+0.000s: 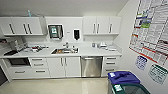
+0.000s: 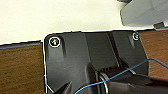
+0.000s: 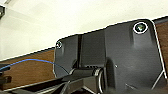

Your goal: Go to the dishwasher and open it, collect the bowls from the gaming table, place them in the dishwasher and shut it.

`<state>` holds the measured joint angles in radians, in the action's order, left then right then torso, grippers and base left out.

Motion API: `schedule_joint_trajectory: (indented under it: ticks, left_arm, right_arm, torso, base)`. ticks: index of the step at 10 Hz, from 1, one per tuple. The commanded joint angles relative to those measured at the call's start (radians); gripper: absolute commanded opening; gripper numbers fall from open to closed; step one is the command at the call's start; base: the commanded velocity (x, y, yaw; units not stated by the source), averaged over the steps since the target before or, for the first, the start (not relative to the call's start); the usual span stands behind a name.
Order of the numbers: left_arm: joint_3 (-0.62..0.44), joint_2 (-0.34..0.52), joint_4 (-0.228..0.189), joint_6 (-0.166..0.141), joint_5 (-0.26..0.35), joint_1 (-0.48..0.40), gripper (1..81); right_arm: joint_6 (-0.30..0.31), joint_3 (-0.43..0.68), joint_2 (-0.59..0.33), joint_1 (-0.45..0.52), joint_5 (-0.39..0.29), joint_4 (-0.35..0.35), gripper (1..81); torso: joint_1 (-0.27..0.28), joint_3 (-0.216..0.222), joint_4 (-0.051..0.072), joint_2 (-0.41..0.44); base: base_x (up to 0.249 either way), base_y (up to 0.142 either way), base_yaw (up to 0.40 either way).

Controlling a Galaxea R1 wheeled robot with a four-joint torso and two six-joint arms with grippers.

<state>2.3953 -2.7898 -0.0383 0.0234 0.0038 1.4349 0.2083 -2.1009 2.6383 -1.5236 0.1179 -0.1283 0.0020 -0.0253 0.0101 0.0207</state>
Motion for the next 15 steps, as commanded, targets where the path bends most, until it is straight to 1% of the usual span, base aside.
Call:
schedule_joint_trajectory:
  ticks: [1,15]
  left_arm:
    - [-0.008,0.016,-0.009,0.001,0.051,-0.058,81.1]
    - [-0.008,0.018,-0.009,0.001,0.05,-0.058,81.1]
  right_arm:
    - [-0.003,0.024,-0.019,0.052,-0.044,-0.016,81.1]
    - [-0.003,0.026,-0.019,0.055,-0.046,-0.016,81.1]
  torso:
    - [0.0,0.0,0.0,0.0]
    - [-0.002,0.0,0.0,0.0]
  base:
    - [0.109,0.0,0.0]
    - [0.109,0.0,0.0]
